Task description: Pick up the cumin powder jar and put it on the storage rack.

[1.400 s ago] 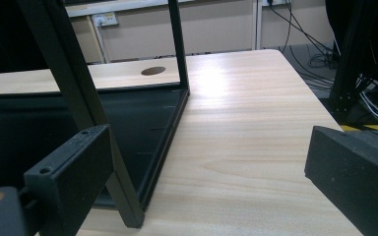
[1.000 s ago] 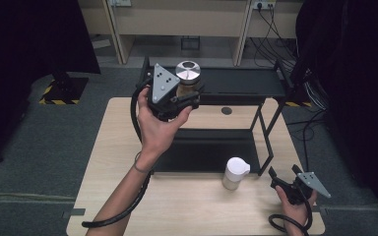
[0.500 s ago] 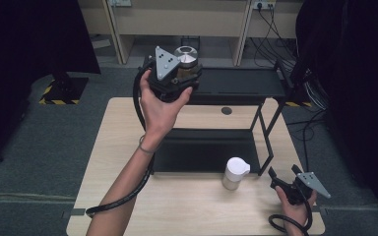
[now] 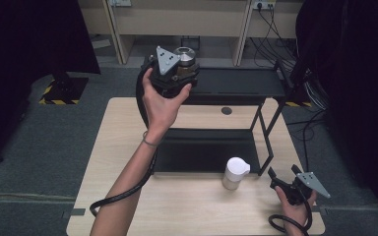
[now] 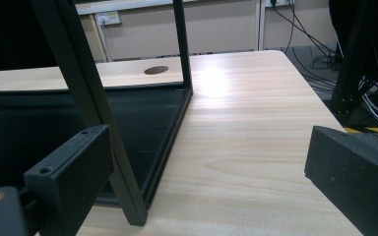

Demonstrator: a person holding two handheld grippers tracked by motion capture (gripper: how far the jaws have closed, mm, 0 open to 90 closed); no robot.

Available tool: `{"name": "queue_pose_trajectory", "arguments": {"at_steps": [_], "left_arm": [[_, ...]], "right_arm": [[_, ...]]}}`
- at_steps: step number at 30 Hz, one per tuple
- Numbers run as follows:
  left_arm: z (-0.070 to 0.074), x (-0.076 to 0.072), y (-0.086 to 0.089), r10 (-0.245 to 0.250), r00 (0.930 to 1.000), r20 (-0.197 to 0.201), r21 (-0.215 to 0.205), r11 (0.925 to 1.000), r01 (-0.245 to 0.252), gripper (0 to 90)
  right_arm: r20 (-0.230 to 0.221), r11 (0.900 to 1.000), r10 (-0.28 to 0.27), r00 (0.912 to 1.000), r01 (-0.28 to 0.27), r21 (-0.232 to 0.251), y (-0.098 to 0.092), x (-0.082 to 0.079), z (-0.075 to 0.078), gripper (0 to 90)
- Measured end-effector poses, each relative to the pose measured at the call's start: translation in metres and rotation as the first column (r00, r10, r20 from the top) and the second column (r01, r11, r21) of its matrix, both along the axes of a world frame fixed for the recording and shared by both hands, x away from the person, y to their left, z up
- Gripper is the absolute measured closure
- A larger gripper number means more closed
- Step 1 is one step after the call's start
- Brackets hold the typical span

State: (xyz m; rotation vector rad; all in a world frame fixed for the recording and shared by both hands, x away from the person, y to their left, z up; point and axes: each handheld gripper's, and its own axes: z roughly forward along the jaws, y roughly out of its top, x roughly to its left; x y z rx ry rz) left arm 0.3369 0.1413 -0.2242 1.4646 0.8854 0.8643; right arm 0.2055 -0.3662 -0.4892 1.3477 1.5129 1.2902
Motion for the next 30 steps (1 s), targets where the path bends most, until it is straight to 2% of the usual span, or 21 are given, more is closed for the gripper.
{"name": "queue_pose_trajectory", "arguments": {"at_steps": [2, 13, 14, 16, 17, 21, 28, 30], "left_arm": [[0.0, 0.002, 0.002, -0.003, 1.0, -0.009, -0.016, 0.9999, 0.003, 31.0], [-0.009, 0.004, 0.002, -0.006, 0.9999, 0.011, -0.05, 0.9987, 0.007, 30.4], [-0.008, 0.004, 0.002, -0.004, 1.0, 0.0, -0.07, 0.9975, 0.004, 28.2], [-0.01, 0.001, 0.0, 0.024, 0.9997, -0.004, -0.106, 0.9941, -0.024, 17.9], [-0.011, -0.001, -0.001, 0.031, 0.9995, 0.001, -0.118, 0.9926, -0.031, 14.7], [-0.015, -0.008, -0.007, 0.059, 0.9978, 0.031, -0.118, 0.9915, -0.055, 5.3], [-0.023, -0.022, -0.012, 0.087, 0.9909, 0.103, -0.106, 0.9914, -0.076, 0.2], [-0.028, -0.028, -0.015, 0.115, 0.9858, 0.123, -0.097, 0.9899, -0.103, 0.2]], "right_arm": [[-0.001, 1.0, 0.001, 1.0, -0.001, -0.002, 0.0, 0.0, 0.0, 4.9], [0.0, 1.0, 0.001, 1.0, -0.001, 0.0, 0.0, 0.0, 0.0, 5.0], [-0.001, 1.0, 0.0, 1.0, 0.0, 0.001, 0.0, 0.0, 0.0, 5.0], [-0.001, 1.0, 0.0, 1.0, 0.0, 0.002, 0.0, 0.0, 0.0, 4.9], [-0.001, 1.0, 0.0, 1.0, 0.0, 0.001, 0.0, 0.0, 0.0, 5.0], [-0.001, 1.0, 0.001, 1.0, -0.001, -0.001, 0.0, 0.0, 0.0, 4.9], [-0.001, 1.0, 0.0, 1.0, 0.0, 0.004, 0.0, 0.0, 0.0, 4.9], [-0.001, 1.0, 0.0, 1.0, 0.0, 0.002, 0.0, 0.0, 0.0, 4.9]]}}
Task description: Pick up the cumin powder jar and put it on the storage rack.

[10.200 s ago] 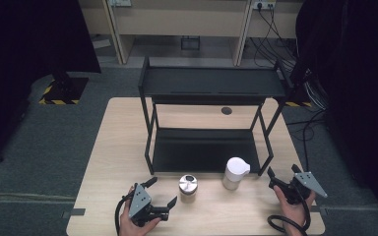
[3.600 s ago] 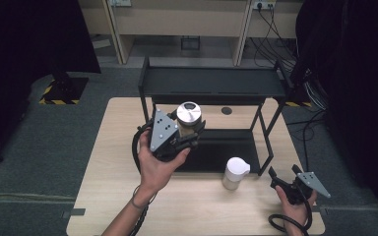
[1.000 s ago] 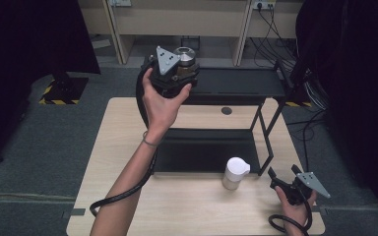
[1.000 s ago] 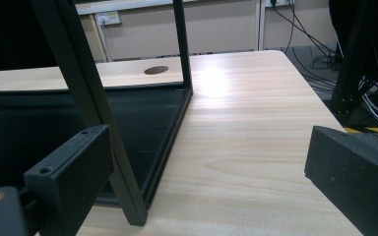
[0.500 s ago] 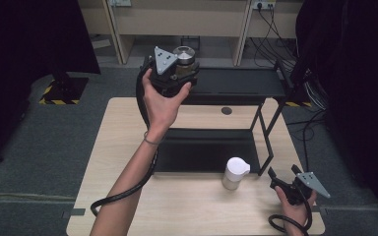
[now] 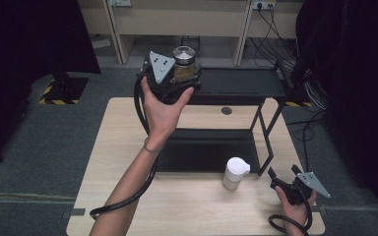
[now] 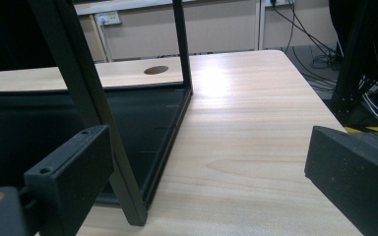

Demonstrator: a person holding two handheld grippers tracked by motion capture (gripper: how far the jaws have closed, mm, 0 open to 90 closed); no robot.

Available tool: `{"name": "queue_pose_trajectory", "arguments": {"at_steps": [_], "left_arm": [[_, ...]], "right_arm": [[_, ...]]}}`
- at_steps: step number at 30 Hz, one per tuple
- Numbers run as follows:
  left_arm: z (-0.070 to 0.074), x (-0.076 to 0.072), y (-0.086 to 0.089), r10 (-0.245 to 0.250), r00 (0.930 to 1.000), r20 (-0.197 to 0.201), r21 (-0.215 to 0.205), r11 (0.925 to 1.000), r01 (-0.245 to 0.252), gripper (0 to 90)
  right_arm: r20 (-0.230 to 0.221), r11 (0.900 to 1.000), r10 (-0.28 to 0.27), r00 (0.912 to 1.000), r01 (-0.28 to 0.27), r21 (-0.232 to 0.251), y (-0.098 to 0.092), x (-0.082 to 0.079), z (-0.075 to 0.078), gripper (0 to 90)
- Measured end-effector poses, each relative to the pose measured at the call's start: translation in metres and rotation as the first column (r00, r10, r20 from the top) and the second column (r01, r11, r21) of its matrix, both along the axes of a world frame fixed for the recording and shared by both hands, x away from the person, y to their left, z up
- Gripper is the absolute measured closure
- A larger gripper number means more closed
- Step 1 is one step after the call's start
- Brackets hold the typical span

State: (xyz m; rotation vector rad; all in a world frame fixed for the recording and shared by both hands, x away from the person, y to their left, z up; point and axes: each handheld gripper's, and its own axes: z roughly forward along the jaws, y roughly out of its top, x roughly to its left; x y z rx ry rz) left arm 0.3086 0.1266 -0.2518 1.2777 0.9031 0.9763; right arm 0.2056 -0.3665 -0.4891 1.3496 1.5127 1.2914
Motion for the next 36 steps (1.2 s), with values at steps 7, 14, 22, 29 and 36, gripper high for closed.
{"name": "queue_pose_trajectory", "arguments": {"at_steps": [7, 14, 22, 29, 36], "left_arm": [[-0.011, -0.015, 0.003, -0.009, 0.9996, 0.028, 0.009, 0.9999, 0.009, 0.0], [-0.022, -0.029, 0.004, -0.011, 0.9975, 0.07, 0.028, 0.9996, 0.009, 0.1], [-0.039, -0.044, 0.01, -0.03, 0.9955, 0.09, 0.042, 0.9988, 0.026, 0.1], [-0.056, -0.056, 0.016, -0.055, 0.9936, 0.098, 0.051, 0.9975, 0.05, 0.2], [-0.069, -0.064, 0.02, -0.066, 0.9911, 0.116, 0.038, 0.9974, 0.062, 0.2]], "right_arm": [[0.001, 1.0, 0.001, 1.0, -0.001, -0.001, 0.0, 0.0, 0.0, 5.0], [0.001, 1.0, 0.0, 1.0, 0.0, -0.002, 0.0, 0.0, 0.0, 4.9], [0.001, 1.0, 0.0, 1.0, 0.0, -0.003, 0.0, 0.0, 0.0, 4.9], [0.0, 1.0, 0.0, 1.0, 0.0, -0.007, 0.001, 0.0, 0.0, 4.9], [0.001, 1.0, 0.0, 1.0, 0.0, -0.007, 0.001, 0.0, 0.0, 4.9]]}}
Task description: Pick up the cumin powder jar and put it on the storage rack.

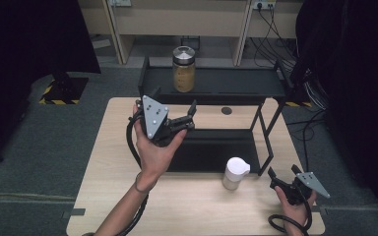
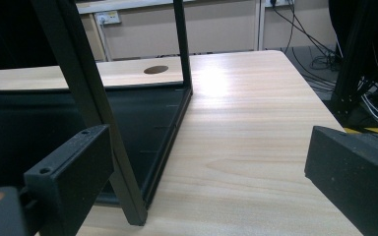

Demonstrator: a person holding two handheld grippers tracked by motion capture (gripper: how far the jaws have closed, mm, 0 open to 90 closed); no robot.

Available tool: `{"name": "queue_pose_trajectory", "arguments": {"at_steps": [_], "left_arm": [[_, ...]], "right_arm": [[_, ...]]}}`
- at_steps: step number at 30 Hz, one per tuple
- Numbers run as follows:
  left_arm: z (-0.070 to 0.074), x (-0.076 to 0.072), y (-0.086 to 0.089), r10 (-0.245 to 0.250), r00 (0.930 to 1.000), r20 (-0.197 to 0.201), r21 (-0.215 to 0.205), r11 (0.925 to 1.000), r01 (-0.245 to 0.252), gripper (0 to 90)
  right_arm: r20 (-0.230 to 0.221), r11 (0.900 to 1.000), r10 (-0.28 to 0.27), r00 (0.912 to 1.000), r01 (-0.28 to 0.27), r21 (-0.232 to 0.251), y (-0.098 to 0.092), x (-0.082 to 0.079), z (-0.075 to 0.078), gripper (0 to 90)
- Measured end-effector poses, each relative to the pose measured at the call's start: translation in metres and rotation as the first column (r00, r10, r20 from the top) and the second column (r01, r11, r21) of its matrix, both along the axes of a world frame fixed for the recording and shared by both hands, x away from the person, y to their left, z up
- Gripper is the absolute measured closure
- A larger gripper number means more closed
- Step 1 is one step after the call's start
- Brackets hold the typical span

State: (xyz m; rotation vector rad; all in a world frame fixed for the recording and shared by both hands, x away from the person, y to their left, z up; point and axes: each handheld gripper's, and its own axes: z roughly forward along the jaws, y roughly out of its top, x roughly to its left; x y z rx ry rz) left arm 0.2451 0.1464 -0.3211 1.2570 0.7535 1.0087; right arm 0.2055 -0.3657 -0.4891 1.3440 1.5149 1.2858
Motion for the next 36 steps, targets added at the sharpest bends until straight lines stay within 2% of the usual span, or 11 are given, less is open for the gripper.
{"name": "queue_pose_trajectory", "arguments": {"at_steps": [7, 13, 17, 24, 36], "left_arm": [[-0.02, -0.01, 0.002, -0.024, 0.9993, 0.029, 0.022, 0.9995, 0.024, 0.3], [-0.033, -0.016, 0.005, -0.043, 0.999, 0.01, 0.023, 0.9988, 0.043, 0.2], [-0.043, -0.018, 0.008, -0.051, 0.9986, -0.013, 0.04, 0.9979, 0.052, 0.3], [-0.059, -0.02, 0.014, -0.05, 0.9977, -0.045, 0.029, 0.9983, 0.051, 0.3], [-0.084, -0.024, 0.018, -0.057, 0.9957, -0.073, 0.021, 0.998, 0.059, 0.3]], "right_arm": [[0.0, 1.0, 0.0, 1.0, 0.0, -0.001, 0.0, 0.0, 0.0, 4.9], [0.001, 1.0, 0.001, 1.0, -0.001, -0.007, 0.001, 0.0, 0.0, 4.9], [0.002, 1.0, 0.001, 1.0, -0.001, -0.006, 0.001, 0.0, 0.0, 4.9], [-0.003, 1.0, 0.004, 1.0, -0.004, -0.005, 0.001, 0.0, 0.001, 4.9], [-0.004, 1.0, 0.004, 1.0, -0.004, -0.004, 0.001, 0.0, 0.001, 4.9]]}}
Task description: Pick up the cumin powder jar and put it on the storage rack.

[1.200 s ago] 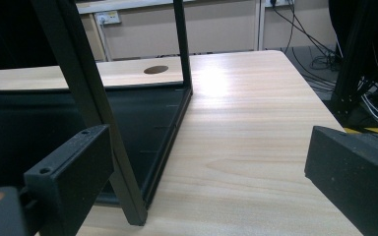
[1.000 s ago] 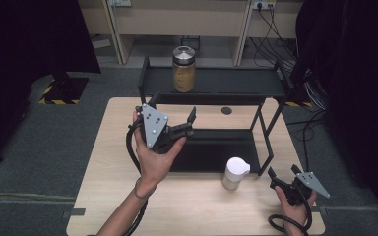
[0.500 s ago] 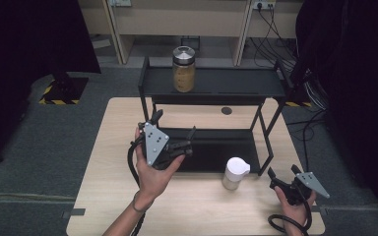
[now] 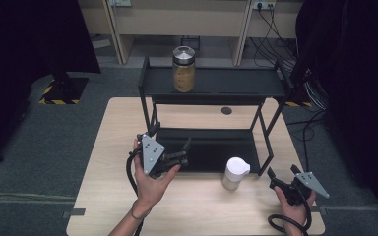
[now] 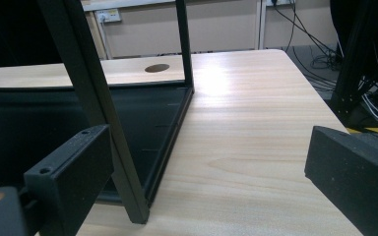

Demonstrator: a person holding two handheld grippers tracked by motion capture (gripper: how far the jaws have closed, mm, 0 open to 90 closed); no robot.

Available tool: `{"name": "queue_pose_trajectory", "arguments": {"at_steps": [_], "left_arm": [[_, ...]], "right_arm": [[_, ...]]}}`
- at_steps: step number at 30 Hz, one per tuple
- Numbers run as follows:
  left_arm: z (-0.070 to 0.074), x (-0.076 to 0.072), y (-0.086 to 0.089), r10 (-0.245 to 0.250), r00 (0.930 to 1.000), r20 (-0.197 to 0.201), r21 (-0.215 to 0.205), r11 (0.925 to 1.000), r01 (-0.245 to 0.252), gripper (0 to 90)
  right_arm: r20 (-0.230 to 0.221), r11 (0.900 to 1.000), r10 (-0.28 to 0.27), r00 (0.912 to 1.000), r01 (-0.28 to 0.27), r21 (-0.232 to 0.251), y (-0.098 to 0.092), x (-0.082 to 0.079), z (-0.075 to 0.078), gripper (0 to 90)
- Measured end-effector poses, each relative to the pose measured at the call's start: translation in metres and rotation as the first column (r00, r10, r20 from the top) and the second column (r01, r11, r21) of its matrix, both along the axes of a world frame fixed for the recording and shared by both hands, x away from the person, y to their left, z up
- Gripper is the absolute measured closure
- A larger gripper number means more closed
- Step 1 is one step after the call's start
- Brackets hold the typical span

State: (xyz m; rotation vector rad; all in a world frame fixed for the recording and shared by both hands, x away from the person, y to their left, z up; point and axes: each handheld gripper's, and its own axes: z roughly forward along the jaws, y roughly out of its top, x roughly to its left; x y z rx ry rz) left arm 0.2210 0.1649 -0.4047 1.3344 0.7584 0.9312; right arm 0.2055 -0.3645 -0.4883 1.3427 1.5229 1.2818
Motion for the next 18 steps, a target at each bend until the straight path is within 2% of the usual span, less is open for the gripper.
{"name": "queue_pose_trajectory", "arguments": {"at_steps": [18], "left_arm": [[-0.023, -0.001, -0.002, -0.013, 0.9981, -0.06, 0.006, 0.9999, 0.013, 0.3]], "right_arm": [[-0.002, 1.0, 0.0, 1.0, 0.0, 0.0, 0.0, 0.0, 0.0, 4.9]]}}
